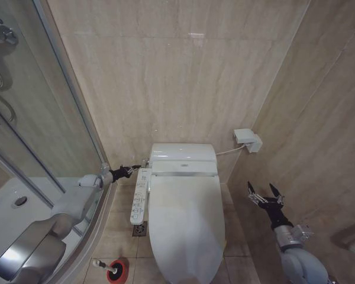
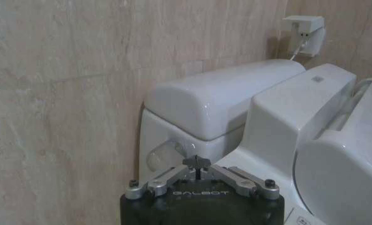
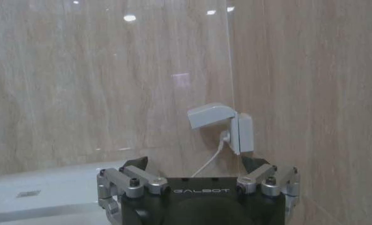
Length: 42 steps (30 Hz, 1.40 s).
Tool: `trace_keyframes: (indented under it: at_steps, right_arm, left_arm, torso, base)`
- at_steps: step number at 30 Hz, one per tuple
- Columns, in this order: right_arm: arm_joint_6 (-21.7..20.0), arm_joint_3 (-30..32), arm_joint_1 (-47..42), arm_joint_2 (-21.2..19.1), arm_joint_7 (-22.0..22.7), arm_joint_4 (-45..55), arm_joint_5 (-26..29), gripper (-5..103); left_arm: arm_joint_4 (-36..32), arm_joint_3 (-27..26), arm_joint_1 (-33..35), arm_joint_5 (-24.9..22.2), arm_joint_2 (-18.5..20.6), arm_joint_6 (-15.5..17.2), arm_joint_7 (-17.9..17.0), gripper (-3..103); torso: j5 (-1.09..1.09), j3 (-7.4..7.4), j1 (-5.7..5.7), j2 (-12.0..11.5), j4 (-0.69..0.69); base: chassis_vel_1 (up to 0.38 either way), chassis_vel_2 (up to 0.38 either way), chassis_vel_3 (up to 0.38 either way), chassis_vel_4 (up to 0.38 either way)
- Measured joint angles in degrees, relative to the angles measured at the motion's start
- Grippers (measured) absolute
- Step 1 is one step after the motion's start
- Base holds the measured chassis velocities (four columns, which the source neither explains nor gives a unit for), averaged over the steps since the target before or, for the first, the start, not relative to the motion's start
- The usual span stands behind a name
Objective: Open the toilet lid, clean the toilet bowl with a toilet brush, close the toilet lid, and flush.
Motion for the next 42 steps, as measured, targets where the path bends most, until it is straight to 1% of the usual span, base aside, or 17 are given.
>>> trace_keyframes:
  at_steps: [1,2,9,10,12,13,16,17,18,21,24,25,31,32,38,39,42]
  right_arm:
    - [0.0,0.0,0.0,0.0,0.0,0.0,0.0,100]
    - [0.0,0.0,0.0,0.0,0.0,0.0,0.0,100]
    - [0.0,0.0,0.0,0.0,0.0,0.0,0.0,100]
    - [0.0,0.0,0.0,0.0,0.0,0.0,0.0,100]
    - [0.0,0.0,0.0,0.0,0.0,0.0,0.0,100]
    - [0.0,0.0,0.0,0.0,0.0,0.0,0.0,100]
    - [0.0,0.0,0.0,0.0,0.0,0.0,0.0,100]
    - [0.0,0.0,0.0,0.0,0.0,0.0,0.0,100]
    - [0.0,0.0,0.0,0.0,0.0,0.0,0.0,100]
    - [0.0,0.0,0.0,0.0,0.0,0.0,0.0,100]
    - [0.0,0.0,0.0,0.0,0.0,0.0,0.0,100]
    - [0.0,0.0,0.0,0.0,0.0,0.0,0.0,100]
    - [0.0,0.0,0.0,0.0,0.0,0.0,0.0,100]
    - [0.0,0.0,0.0,0.0,0.0,0.0,0.0,100]
    - [0.0,0.0,0.0,0.0,0.0,0.0,0.0,100]
    - [0.0,0.0,0.0,0.0,0.0,0.0,0.0,100]
    - [0.0,0.0,0.0,0.0,0.0,0.0,0.0,100]
  left_arm:
    - [0.1,-0.1,0.0,0.2,-0.1,0.1,0.0,0]
    - [0.2,-0.1,-0.1,0.3,-0.1,0.3,-0.1,-3]
    - [0.5,-0.9,-0.1,1.3,0.0,1.1,-0.6,-3]
    - [0.3,-1.0,0.0,1.3,0.1,1.1,-1.1,3]
    - [-0.5,-1.2,0.2,0.6,0.3,0.5,-3.5,3]
    - [-0.5,-1.2,0.2,0.6,0.3,0.5,-3.5,3]
    - [-2.2,-1.4,-0.1,-1.3,0.6,0.3,-8.0,3]
    - [-2.2,-1.4,-0.1,-1.3,0.6,0.3,-8.0,3]
    - [-2.7,-1.4,-0.6,-1.9,0.9,0.7,-9.5,8]
    - [-3.3,-1.1,-2.5,-2.7,1.6,2.3,-12.2,8]
    - [-2.6,-0.8,-3.8,-2.8,1.4,2.8,-12.9,8]
    - [-2.1,-0.7,-4.3,-2.8,1.2,3.1,-13.3,18]
    - [-0.3,-0.2,-5.9,-2.9,-1.0,3.7,-13.7,18]
    - [0.0,0.0,-6.1,-2.9,-1.6,3.7,-13.7,47]
    - [1.4,0.6,-7.3,-2.8,-3.8,3.8,-12.5,47]
    - [1.4,0.7,-7.3,-2.7,-3.8,3.8,-12.2,23]
    - [1.6,0.8,-7.3,-2.7,-3.8,3.9,-12.1,23]
  torso:
    - [0.0,0.0,0.0,0.0,0.0]
    - [-0.01,0.0,0.0,0.0,-0.01]
    - [-0.01,0.0,0.0,0.0,0.0]
    - [0.0,0.0,0.0,0.0,0.0]
    - [-0.01,0.0,0.0,0.0,0.0]
    - [-0.01,0.0,0.0,0.0,0.0]
    - [-0.02,0.0,0.0,0.0,0.0]
    - [-0.02,0.0,0.0,0.0,0.0]
    - [-0.02,0.0,0.0,0.0,-0.01]
    - [0.01,0.0,0.0,0.0,0.0]
    - [0.0,0.0,0.0,0.0,0.0]
    - [0.0,0.0,0.0,0.0,0.01]
    - [0.0,0.0,0.0,0.0,-0.01]
    - [0.0,0.0,0.0,0.0,-0.01]
    - [0.0,0.0,0.0,0.0,-0.02]
    - [0.0,0.0,0.0,0.0,-0.02]
    - [0.0,0.0,0.0,0.0,0.0]
  base:
    - [0.0,0.0,0.0,0.0]
    - [0.0,0.0,0.0,0.0]
    - [0.0,0.0,0.0,0.0]
    - [0.0,0.0,0.0,0.0]
    - [0.0,0.0,0.0,0.0]
    - [0.0,0.0,0.0,0.0]
    - [0.0,0.0,0.0,0.0]
    - [0.0,0.0,0.0,0.0]
    - [0.0,0.0,0.0,0.0]
    - [0.0,0.0,0.0,0.0]
    - [0.0,0.0,0.0,0.0]
    - [0.0,0.0,0.0,0.0]
    - [0.0,0.0,0.0,0.0]
    - [0.0,0.0,0.0,0.0]
    - [0.0,0.0,0.0,0.0]
    - [0.0,0.0,0.0,0.0]
    - [0.0,0.0,0.0,0.0]
